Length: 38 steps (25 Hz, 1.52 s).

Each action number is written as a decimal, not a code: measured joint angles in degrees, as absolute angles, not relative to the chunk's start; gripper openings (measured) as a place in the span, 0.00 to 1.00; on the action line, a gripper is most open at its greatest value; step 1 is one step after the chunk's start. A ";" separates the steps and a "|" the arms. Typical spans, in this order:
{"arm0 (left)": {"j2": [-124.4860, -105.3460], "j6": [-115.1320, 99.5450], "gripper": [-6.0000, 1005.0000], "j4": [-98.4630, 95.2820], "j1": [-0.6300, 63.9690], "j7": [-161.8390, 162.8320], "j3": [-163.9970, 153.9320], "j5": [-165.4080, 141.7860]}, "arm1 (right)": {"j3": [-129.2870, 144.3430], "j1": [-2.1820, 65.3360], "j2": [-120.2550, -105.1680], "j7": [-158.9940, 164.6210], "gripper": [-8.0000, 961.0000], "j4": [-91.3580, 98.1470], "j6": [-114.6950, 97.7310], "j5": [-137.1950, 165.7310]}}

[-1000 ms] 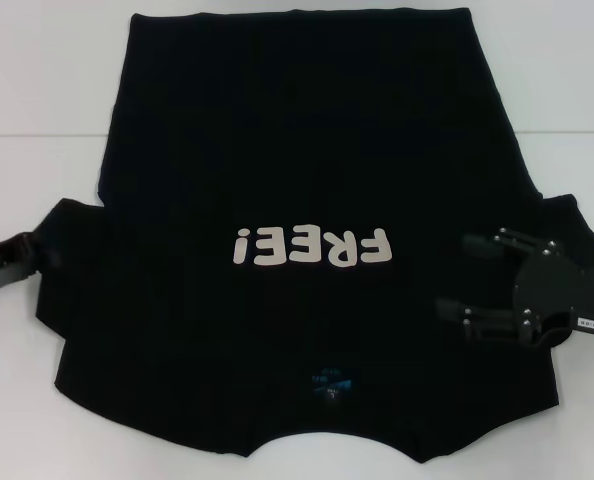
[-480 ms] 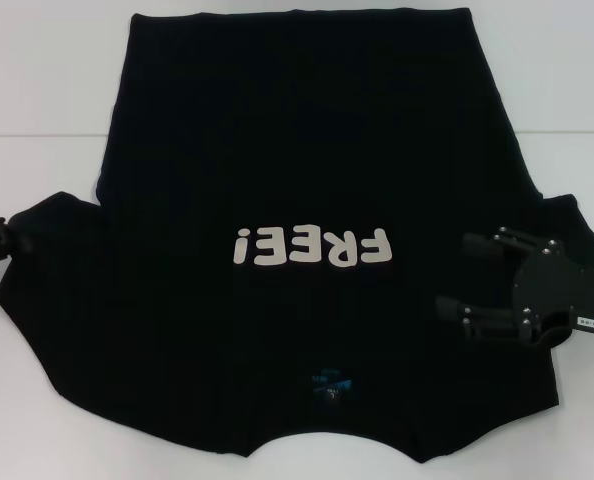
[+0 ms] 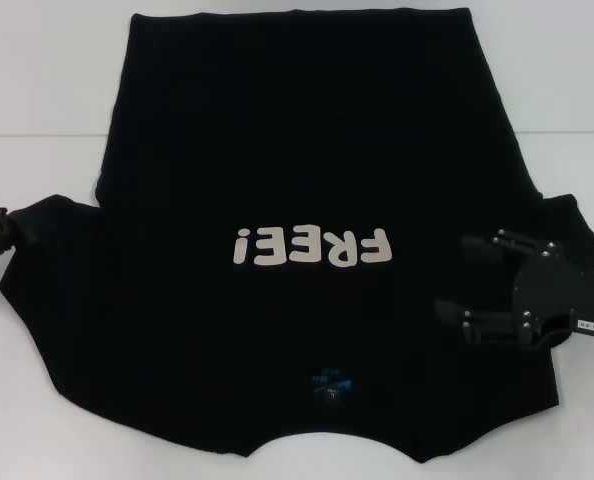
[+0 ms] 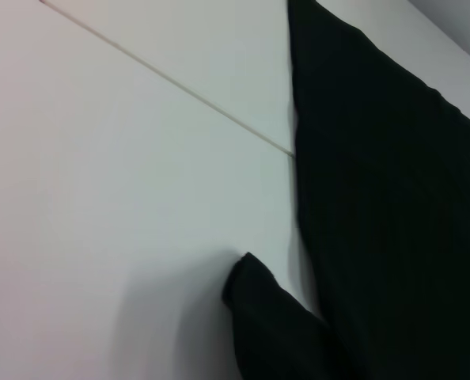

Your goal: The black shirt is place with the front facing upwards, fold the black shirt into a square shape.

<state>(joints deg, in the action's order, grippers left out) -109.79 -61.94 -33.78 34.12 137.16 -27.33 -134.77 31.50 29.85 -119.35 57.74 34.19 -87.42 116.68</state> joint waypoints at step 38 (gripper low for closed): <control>-118.66 -69.32 0.26 -31.02 37.92 127.03 -31.35 -123.33 | 31.72 30.25 -119.52 57.84 0.97 33.31 -86.61 116.88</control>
